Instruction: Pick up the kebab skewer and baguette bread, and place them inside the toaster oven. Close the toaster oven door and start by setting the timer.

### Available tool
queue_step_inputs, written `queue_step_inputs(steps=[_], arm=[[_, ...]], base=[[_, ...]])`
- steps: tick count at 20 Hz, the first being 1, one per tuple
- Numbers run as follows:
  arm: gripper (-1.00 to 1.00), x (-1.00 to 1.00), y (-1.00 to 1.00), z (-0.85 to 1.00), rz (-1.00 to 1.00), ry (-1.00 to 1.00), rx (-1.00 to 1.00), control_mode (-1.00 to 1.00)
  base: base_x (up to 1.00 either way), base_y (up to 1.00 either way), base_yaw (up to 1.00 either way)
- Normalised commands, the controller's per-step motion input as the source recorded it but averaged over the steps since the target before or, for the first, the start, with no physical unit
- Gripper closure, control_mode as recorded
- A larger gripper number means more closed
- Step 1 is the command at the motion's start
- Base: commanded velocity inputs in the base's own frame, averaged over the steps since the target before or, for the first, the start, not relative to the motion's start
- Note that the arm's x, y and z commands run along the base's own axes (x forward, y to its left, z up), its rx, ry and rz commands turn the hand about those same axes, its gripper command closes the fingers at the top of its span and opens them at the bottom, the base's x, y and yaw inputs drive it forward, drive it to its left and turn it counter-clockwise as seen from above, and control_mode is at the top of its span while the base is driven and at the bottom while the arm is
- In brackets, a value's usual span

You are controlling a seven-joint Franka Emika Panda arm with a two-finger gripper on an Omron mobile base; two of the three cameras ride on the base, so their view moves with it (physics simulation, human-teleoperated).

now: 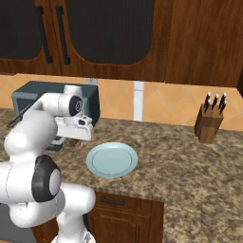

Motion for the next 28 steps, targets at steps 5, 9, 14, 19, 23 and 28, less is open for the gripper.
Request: queue_step_inputs(steps=[5, 9, 14, 19, 23, 28], arm=[[1.0, 0.09, 1.0, 0.75, 0.39, 0.03, 0.0, -1.0], [1.0, 0.13, 1.0, 0.12, 0.29, 0.0, 0.0, -1.0], [1.0, 0.14, 1.0, -0.01, 0.14, -0.07, 0.06, -1.0], [1.0, 0.13, 0.97, 0.0, 0.01, -0.09, 0.23, -1.0], [1.0, 0.0, 0.55, -0.2, -0.08, -0.06, 0.19, -1.0], [1.0, 0.26, 0.4, -0.17, -0.13, -0.2, 0.09, -1.0]], base=[[0.0, 0.0, 0.0], [0.0, 0.0, 0.0], [0.0, 0.0, 0.0], [0.0, 0.0, 0.0], [0.0, 0.0, 0.0], [0.0, 0.0, 0.0]])
